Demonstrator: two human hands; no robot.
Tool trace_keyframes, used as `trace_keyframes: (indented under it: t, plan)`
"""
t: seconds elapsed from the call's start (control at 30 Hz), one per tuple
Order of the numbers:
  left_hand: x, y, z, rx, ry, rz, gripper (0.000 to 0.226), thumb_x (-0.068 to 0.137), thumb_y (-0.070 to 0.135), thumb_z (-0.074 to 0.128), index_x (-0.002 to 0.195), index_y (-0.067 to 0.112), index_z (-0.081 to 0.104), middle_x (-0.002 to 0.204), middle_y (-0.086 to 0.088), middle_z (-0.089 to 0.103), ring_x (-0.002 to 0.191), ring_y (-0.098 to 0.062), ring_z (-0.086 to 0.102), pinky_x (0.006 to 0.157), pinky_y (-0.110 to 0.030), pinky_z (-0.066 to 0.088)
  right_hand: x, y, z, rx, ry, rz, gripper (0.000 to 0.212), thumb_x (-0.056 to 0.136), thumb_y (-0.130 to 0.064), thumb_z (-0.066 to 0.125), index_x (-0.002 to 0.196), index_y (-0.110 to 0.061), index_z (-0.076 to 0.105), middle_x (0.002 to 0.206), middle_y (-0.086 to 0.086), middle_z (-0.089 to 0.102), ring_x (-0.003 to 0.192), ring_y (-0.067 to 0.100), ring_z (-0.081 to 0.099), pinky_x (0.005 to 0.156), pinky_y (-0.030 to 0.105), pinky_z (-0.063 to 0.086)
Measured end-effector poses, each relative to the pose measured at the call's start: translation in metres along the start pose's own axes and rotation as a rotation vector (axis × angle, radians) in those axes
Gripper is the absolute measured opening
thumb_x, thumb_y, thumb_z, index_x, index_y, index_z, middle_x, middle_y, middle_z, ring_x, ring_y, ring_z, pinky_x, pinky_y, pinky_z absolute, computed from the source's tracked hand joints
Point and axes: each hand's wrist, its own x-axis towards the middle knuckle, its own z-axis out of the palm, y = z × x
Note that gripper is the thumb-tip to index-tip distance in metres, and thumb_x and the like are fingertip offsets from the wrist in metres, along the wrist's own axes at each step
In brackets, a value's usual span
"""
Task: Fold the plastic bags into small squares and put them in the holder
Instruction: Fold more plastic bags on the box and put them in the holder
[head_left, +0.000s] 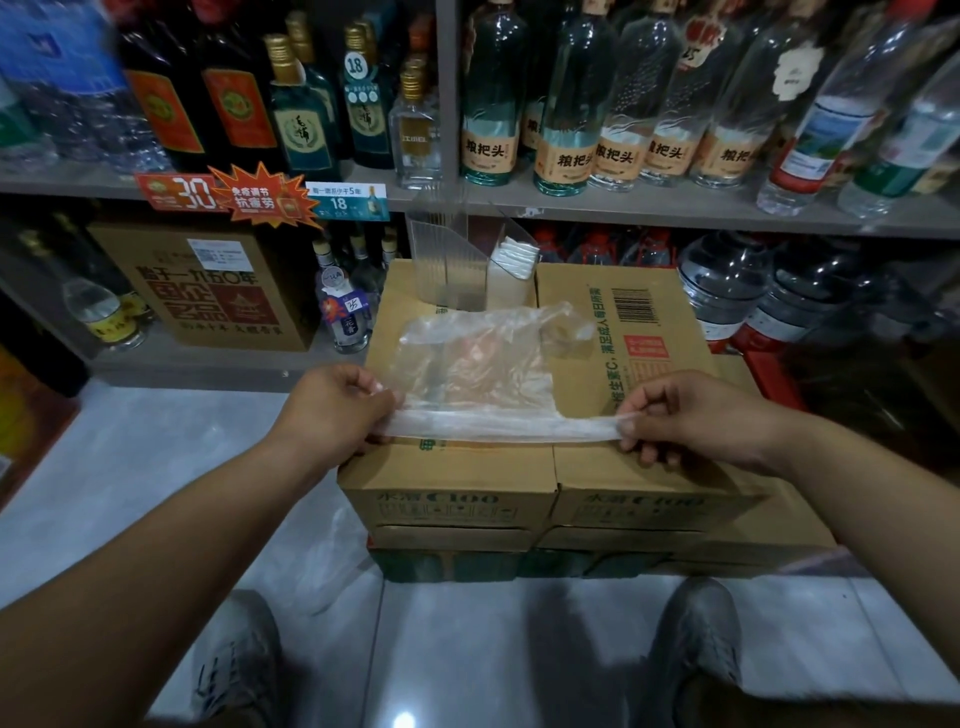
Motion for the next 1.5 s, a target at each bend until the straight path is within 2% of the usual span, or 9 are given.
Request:
trace_keyframes:
  t: [0.17, 0.37, 0.57, 0.67, 0.77, 0.97, 1.13, 1.37, 1.5]
  plan:
    - [-0.003, 0.003, 0.001, 0.037, -0.001, 0.004, 0.021, 0.091, 0.023, 0.076, 0.090, 0.005, 0.064, 0.065, -0.007, 0.066, 0.055, -0.015, 0.060, 0.052, -0.026, 0.047, 0.002, 0.005, -0.006, 0.008, 0.038, 0.074, 0.010, 0.094, -0.011, 0.068, 0.097, -0.002, 0.068, 0.080, 0.011, 0.074, 0.056, 0.012, 0.060, 0.048, 0.023, 0.042]
    - [-0.003, 0.015, -0.006, 0.220, -0.170, -0.013, 0.027, 0.084, 0.028, 0.082, 0.087, 0.010, 0.062, 0.069, -0.007, 0.064, 0.063, -0.021, 0.059, 0.062, -0.032, 0.047, 0.001, -0.001, -0.012, -0.222, -0.039, 0.182, 0.014, 0.089, -0.020, 0.075, 0.088, -0.007, 0.069, 0.069, 0.007, 0.069, 0.052, 0.014, 0.054, 0.049, 0.026, 0.042]
    - [0.010, 0.040, -0.010, 0.203, -0.233, -0.065, 0.025, 0.091, 0.031, 0.073, 0.086, 0.010, 0.061, 0.089, -0.016, 0.072, 0.077, -0.026, 0.063, 0.073, -0.033, 0.049, 0.028, -0.015, -0.020, -0.126, 0.316, 0.146, 0.042, 0.087, -0.053, 0.070, 0.091, -0.011, 0.071, 0.076, 0.007, 0.067, 0.066, 0.020, 0.058, 0.064, 0.031, 0.046]
    - [0.026, 0.039, -0.005, 0.122, -0.127, -0.028, 0.026, 0.089, 0.024, 0.074, 0.073, 0.006, 0.065, 0.083, -0.023, 0.073, 0.072, -0.029, 0.065, 0.073, -0.035, 0.052, 0.041, -0.024, -0.011, 0.126, 0.358, 0.148, 0.040, 0.096, -0.049, 0.062, 0.096, -0.009, 0.070, 0.080, 0.009, 0.073, 0.059, 0.017, 0.060, 0.051, 0.025, 0.047]
    - [0.038, 0.036, 0.005, 0.057, -0.040, -0.001, 0.019, 0.081, 0.021, 0.077, 0.081, 0.010, 0.062, 0.077, -0.024, 0.070, 0.069, -0.030, 0.065, 0.073, -0.042, 0.055, 0.053, -0.029, -0.002, 0.229, 0.409, 0.134, 0.035, 0.097, -0.041, 0.064, 0.094, -0.006, 0.070, 0.085, 0.010, 0.077, 0.059, 0.016, 0.060, 0.051, 0.026, 0.045]
    - [0.047, 0.038, 0.023, -0.079, -0.049, -0.043, 0.019, 0.088, 0.004, 0.073, 0.101, 0.008, 0.060, 0.070, -0.011, 0.060, 0.052, -0.018, 0.051, 0.045, -0.020, 0.043, 0.068, -0.027, 0.004, 0.317, 0.532, 0.027, 0.006, 0.096, -0.009, 0.065, 0.094, -0.005, 0.068, 0.077, 0.012, 0.070, 0.049, 0.009, 0.059, 0.043, 0.019, 0.045]
    - [0.055, 0.041, 0.016, -0.206, -0.160, -0.124, 0.017, 0.086, -0.008, 0.060, 0.076, 0.005, 0.063, 0.060, -0.011, 0.050, 0.046, -0.018, 0.043, 0.042, -0.021, 0.035, 0.067, -0.018, -0.006, 0.327, 0.552, 0.025, 0.007, 0.096, -0.010, 0.066, 0.090, -0.009, 0.070, 0.069, 0.008, 0.067, 0.055, 0.012, 0.060, 0.049, 0.025, 0.050]
    - [0.054, 0.041, 0.017, -0.349, -0.167, -0.197, 0.032, 0.095, 0.007, 0.058, 0.065, 0.015, 0.052, 0.046, 0.003, 0.048, 0.038, -0.010, 0.048, 0.040, -0.019, 0.046, 0.062, -0.010, -0.010, 0.333, 0.624, 0.032, 0.012, 0.097, -0.008, 0.064, 0.099, 0.002, 0.068, 0.068, 0.009, 0.068, 0.044, 0.010, 0.055, 0.041, 0.020, 0.045]
    - [0.054, 0.036, 0.018, -0.326, -0.123, -0.114, 0.019, 0.095, 0.014, 0.066, 0.077, 0.009, 0.062, 0.059, -0.007, 0.057, 0.045, -0.016, 0.049, 0.040, -0.018, 0.040, 0.060, -0.012, -0.008, 0.349, 0.570, 0.048, 0.012, 0.098, -0.010, 0.061, 0.101, -0.001, 0.069, 0.070, 0.009, 0.068, 0.052, 0.013, 0.060, 0.048, 0.024, 0.051]
